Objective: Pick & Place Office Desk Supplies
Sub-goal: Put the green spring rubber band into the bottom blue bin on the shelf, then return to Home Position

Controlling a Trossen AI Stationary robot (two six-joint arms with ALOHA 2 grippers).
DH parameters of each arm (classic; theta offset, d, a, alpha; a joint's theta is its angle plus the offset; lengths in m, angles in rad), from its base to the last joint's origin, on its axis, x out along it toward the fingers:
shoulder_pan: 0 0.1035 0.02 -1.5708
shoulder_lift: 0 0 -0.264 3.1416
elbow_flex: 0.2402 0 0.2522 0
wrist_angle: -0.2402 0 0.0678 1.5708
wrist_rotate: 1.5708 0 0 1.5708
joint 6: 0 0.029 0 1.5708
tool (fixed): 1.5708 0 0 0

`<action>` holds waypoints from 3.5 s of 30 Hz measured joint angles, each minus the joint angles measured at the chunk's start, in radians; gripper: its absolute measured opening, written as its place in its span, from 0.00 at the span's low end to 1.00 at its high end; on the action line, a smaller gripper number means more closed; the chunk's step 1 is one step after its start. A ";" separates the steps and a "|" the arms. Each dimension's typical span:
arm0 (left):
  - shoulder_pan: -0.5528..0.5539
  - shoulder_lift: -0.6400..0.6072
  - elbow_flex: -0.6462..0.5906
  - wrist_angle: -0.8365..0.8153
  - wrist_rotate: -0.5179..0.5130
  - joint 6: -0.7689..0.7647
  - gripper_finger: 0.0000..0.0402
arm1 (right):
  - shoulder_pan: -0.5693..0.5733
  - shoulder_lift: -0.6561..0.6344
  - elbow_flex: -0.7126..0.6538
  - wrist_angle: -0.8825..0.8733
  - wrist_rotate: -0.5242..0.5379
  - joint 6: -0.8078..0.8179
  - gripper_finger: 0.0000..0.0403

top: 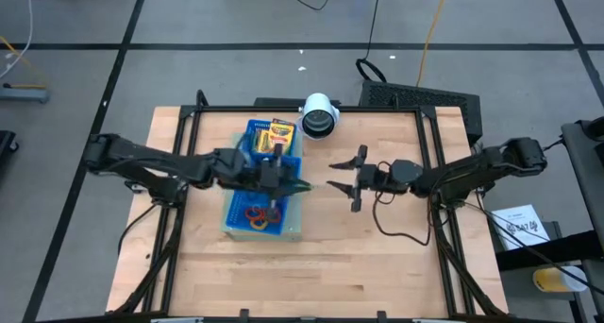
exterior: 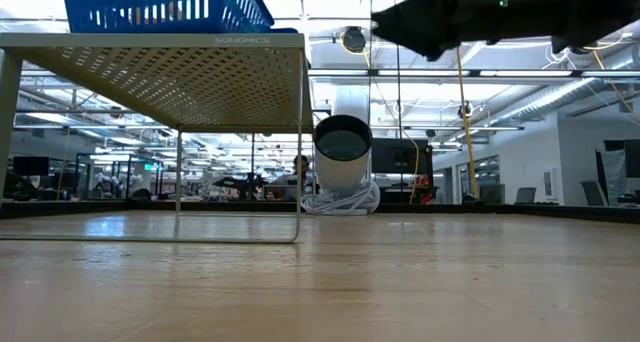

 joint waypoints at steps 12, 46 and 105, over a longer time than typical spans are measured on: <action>-0.097 -0.275 -0.221 -0.144 0.000 -0.091 0.05 | 0.000 -0.088 -0.001 -0.170 0.053 0.014 0.62; -0.124 -0.997 -0.388 -0.548 -0.067 -0.210 0.67 | 0.000 -0.506 -0.001 -0.625 0.065 -0.030 0.59; 0.084 -1.356 -0.985 -0.462 -0.850 -0.186 0.67 | -0.046 -0.769 -0.501 -0.240 -0.084 0.175 0.59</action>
